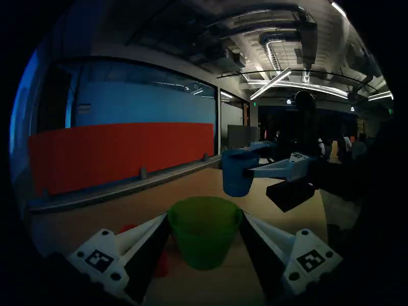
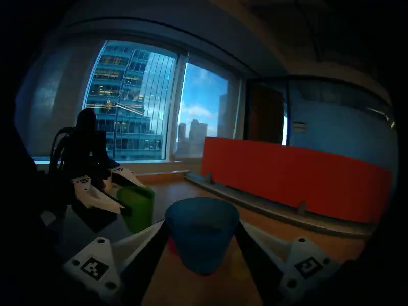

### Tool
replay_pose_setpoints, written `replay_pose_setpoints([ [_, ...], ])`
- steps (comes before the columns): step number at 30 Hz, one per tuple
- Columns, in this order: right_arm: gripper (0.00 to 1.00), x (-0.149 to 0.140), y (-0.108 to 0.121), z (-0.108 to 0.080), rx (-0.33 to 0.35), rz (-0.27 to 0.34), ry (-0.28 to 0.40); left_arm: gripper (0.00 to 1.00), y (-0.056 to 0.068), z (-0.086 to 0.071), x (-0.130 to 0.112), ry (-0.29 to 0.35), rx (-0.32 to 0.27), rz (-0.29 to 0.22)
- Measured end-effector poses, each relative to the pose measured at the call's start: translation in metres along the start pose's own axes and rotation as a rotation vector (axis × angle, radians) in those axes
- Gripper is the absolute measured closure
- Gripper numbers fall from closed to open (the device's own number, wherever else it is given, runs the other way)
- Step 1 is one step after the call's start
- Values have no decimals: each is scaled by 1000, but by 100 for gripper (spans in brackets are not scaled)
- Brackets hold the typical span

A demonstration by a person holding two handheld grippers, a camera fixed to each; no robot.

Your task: Pour water

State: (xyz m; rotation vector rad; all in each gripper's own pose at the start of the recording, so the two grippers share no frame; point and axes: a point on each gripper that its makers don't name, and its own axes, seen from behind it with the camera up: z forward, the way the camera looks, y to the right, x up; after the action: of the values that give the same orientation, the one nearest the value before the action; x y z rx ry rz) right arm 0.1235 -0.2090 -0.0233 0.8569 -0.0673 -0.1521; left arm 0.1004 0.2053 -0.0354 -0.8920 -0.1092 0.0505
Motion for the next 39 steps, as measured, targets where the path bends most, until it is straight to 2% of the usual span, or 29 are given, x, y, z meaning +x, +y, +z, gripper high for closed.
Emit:
replay_pose_setpoints([
  [8, 9, 18, -3, 3, 21, -61, 11, 11, 2, -5, 4, 10, 9, -11],
  [27, 10, 63, -1, 18, 51, -296, 13, 11, -1, -6, 2, 7, 28, -7],
  [39, 10, 90, -6, 26, 54, -444, 33, 11, 4, -5, 3, 9, 22, -1],
])
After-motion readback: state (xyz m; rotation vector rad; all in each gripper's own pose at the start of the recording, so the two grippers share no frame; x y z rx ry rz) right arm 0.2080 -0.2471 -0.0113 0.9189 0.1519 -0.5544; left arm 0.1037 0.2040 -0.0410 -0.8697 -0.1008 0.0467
